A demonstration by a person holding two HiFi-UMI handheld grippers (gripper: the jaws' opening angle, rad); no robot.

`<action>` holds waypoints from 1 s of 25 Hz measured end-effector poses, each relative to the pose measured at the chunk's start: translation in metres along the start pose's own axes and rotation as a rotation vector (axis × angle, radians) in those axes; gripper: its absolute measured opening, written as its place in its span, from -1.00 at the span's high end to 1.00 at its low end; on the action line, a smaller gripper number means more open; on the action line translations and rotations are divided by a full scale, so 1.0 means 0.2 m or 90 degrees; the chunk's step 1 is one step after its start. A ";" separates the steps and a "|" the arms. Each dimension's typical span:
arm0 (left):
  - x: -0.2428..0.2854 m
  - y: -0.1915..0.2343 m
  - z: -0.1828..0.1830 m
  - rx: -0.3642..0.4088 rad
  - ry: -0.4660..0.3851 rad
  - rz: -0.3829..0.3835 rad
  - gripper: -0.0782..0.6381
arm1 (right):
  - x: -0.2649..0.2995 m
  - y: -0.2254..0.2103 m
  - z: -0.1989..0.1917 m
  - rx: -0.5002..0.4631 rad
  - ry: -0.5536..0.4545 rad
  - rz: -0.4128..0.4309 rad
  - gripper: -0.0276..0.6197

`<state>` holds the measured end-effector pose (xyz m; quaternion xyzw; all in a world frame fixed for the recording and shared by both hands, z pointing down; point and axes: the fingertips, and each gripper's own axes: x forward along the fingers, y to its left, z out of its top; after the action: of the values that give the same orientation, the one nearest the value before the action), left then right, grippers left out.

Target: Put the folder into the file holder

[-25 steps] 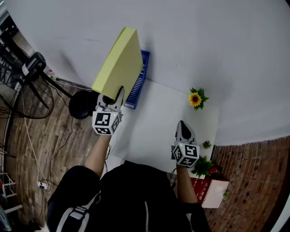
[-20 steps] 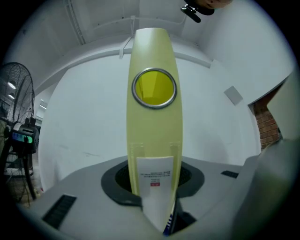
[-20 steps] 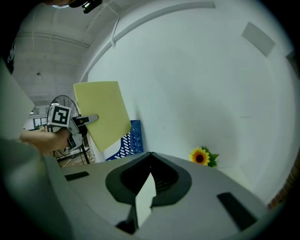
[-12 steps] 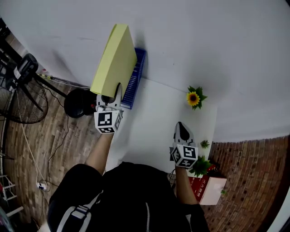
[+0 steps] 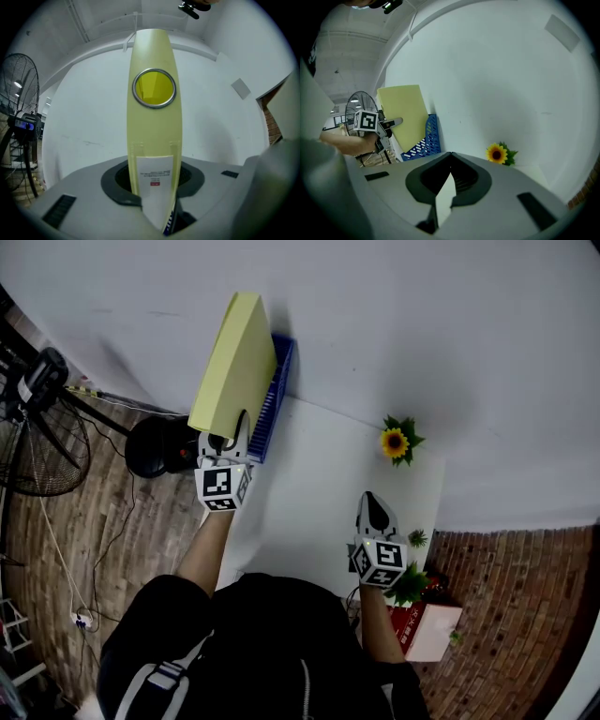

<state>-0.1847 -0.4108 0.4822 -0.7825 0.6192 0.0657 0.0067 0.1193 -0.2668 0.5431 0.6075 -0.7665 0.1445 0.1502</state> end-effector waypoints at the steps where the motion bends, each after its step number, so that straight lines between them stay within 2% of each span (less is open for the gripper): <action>1: 0.00 0.00 -0.02 0.000 0.004 0.000 0.34 | 0.00 -0.01 -0.01 0.002 0.002 -0.002 0.89; 12: 0.02 -0.02 -0.17 0.009 0.049 -0.004 0.34 | -0.02 -0.05 -0.05 0.014 0.010 -0.022 0.89; 25: 0.06 0.00 -0.29 0.022 0.071 0.001 0.33 | -0.02 -0.07 -0.09 0.022 0.023 -0.029 0.89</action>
<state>-0.1760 -0.4267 0.5375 -0.7841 0.6204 0.0109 -0.0143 0.1344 -0.2579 0.5587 0.6247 -0.7470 0.1650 0.1569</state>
